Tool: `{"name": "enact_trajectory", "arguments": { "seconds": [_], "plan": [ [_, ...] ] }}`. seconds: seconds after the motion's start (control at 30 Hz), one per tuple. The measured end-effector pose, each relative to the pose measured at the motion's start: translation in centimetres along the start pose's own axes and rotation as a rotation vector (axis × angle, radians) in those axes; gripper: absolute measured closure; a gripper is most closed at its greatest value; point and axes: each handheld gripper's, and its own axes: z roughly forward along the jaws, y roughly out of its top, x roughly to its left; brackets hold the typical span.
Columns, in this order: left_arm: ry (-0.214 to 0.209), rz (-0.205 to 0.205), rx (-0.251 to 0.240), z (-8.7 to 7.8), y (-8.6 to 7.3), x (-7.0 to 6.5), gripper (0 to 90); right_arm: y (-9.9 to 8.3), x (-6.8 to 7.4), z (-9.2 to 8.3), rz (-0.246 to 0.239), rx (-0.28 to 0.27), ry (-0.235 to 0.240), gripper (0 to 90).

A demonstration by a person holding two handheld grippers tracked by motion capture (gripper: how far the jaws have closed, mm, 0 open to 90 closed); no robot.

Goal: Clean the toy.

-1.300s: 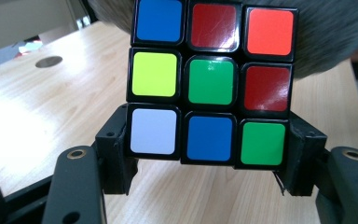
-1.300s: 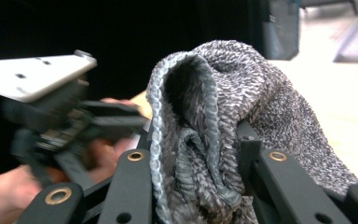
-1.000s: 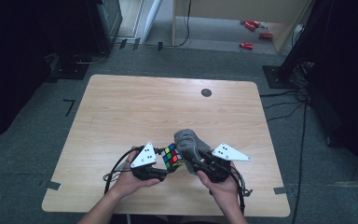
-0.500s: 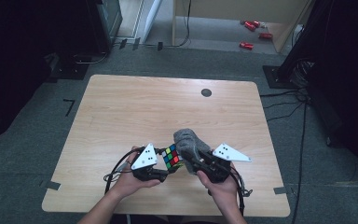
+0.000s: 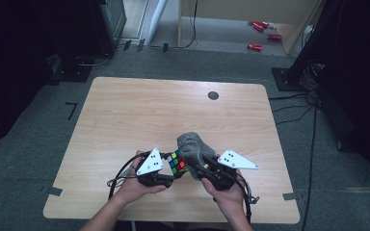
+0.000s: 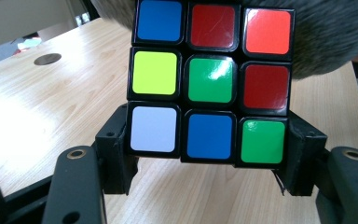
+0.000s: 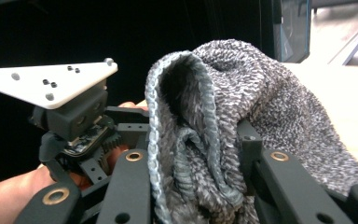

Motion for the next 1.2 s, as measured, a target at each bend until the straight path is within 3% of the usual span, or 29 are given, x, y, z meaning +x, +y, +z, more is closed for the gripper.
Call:
{"name": "enact_trajectory", "arguments": {
  "seconds": [0.1,0.2,0.27,0.33,0.43,0.47,0.53,0.73,0.77,0.83,1.0,1.2],
  "plan": [
    [-0.005,-0.010,-0.025,-0.5,0.1,0.2,34.8,-0.1,-0.3,0.0,0.000,-0.017,-0.005,67.6],
    [0.002,-0.018,-0.030,-0.7,0.2,0.4,34.8,-0.8,-1.4,-0.1,-0.022,0.000,-0.092,67.7],
    [0.001,-0.020,-0.030,-0.6,0.1,0.4,34.7,-0.9,-1.9,-0.2,0.006,0.009,-0.094,67.7],
    [0.009,-0.014,-0.019,-0.4,0.1,0.3,34.8,-0.6,-1.4,-0.2,0.003,0.004,-0.085,67.5],
    [0.009,-0.005,-0.012,-0.1,0.0,0.1,34.8,-0.3,0.1,0.0,-0.048,-0.023,-0.022,68.0],
    [0.012,-0.006,-0.013,-0.2,0.0,0.1,34.8,-0.2,0.6,0.1,-0.095,-0.024,-0.049,68.8],
    [0.020,-0.005,-0.019,-0.4,0.0,0.2,34.8,-0.4,0.5,0.2,-0.139,-0.034,-0.066,69.3],
    [0.019,-0.024,-0.024,-0.5,0.0,0.6,34.8,-1.1,-1.8,0.2,-0.059,-0.003,-0.112,69.2],
    [0.017,-0.024,-0.018,-0.3,0.0,0.5,34.8,-1.1,-1.7,0.1,-0.043,0.003,-0.111,69.2],
    [0.012,-0.015,-0.006,-0.1,-0.1,0.3,34.8,-0.9,-1.1,0.1,-0.070,0.011,-0.121,69.2],
    [0.014,-0.008,-0.010,-0.3,0.1,0.3,34.8,-0.5,0.0,0.1,-0.083,-0.021,-0.082,69.3],
    [-0.024,-0.063,-0.065,-1.0,0.2,0.9,34.7,-0.9,-1.6,-0.2,0.007,-0.033,-0.101,69.5]
  ]
}}
